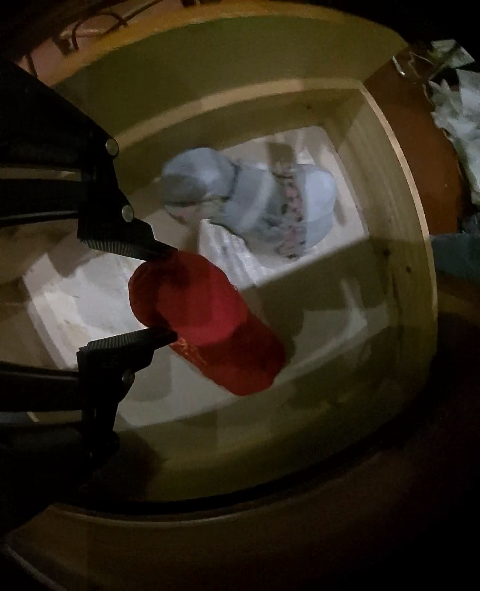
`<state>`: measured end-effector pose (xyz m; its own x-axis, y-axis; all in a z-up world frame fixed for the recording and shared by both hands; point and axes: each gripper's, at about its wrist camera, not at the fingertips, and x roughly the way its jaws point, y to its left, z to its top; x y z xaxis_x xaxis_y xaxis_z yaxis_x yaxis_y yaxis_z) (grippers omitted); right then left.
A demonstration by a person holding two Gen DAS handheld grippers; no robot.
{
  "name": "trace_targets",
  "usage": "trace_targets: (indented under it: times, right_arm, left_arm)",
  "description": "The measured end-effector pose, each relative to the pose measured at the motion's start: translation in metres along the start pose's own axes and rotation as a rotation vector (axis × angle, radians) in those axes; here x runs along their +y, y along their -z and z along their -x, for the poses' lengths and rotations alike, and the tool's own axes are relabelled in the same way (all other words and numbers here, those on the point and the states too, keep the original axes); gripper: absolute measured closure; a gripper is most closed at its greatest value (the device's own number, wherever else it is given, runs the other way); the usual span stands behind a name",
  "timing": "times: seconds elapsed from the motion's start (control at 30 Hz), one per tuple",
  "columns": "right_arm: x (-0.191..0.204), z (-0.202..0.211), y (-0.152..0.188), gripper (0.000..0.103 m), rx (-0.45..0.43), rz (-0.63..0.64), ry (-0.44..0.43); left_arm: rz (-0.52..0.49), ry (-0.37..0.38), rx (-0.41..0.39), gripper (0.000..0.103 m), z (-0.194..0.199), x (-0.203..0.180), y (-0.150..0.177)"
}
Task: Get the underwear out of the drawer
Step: 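Close the right gripper on the red sock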
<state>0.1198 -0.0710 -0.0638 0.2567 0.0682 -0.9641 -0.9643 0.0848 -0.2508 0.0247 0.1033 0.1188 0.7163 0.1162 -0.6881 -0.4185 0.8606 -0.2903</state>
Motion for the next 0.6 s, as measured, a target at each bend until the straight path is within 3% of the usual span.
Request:
trace_targets:
  times: [0.13,0.17,0.2,0.27,0.43,0.6]
  right_arm:
    - [-0.016,0.013,0.011,0.068,-0.030,-0.107,-0.017]
    - [-0.021,0.019,0.012,0.062,-0.048,-0.145,-0.028]
    - [-0.025,0.024,0.013,0.048,-0.061,-0.178,-0.025]
    - [-0.033,0.030,0.024,0.037,-0.079,-0.220,-0.019]
    - [-0.033,0.028,0.024,0.037,-0.051,-0.326,-0.037]
    - [-0.023,0.011,-0.002,0.034,-0.015,-0.323,-0.024]
  left_arm:
    - [-0.044,-0.004,0.007,0.028,-0.004,-0.009,0.003]
    - [-0.051,-0.004,0.006,0.028,-0.004,-0.011,0.003]
    - [-0.056,-0.003,0.005,0.028,-0.004,-0.012,0.003]
    - [-0.052,-0.001,0.007,0.028,-0.005,-0.012,0.003]
    - [-0.033,0.011,0.015,0.028,-0.005,-0.008,0.002]
    - [-0.030,0.014,0.016,0.028,-0.005,-0.007,0.002]
